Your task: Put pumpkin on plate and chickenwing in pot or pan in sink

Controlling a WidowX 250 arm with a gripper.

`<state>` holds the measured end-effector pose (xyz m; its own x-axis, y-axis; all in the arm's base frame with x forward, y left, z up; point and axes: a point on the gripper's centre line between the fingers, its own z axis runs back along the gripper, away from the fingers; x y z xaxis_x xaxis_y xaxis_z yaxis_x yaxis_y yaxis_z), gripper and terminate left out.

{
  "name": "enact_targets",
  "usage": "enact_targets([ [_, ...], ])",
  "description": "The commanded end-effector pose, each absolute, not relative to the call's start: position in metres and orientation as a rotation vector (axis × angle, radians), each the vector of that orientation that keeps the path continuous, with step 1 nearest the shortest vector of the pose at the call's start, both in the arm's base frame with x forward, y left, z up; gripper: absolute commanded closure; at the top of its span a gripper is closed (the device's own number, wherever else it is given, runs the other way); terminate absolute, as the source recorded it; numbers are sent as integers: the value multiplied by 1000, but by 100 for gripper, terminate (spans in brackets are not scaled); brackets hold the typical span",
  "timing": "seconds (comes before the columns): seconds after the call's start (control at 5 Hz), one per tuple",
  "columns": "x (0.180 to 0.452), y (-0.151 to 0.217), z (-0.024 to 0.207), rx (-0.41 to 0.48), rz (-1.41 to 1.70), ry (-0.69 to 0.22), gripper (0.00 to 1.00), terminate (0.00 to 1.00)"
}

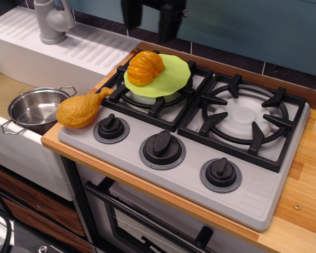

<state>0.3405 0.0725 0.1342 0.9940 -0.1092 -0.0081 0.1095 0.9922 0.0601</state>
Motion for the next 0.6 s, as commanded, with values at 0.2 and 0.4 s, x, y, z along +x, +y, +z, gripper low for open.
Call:
enact_targets([
  [0.2,321,119,155,98,-108,-171,0,0],
  [0.4,319,124,147,155,-90,-170,0,0],
])
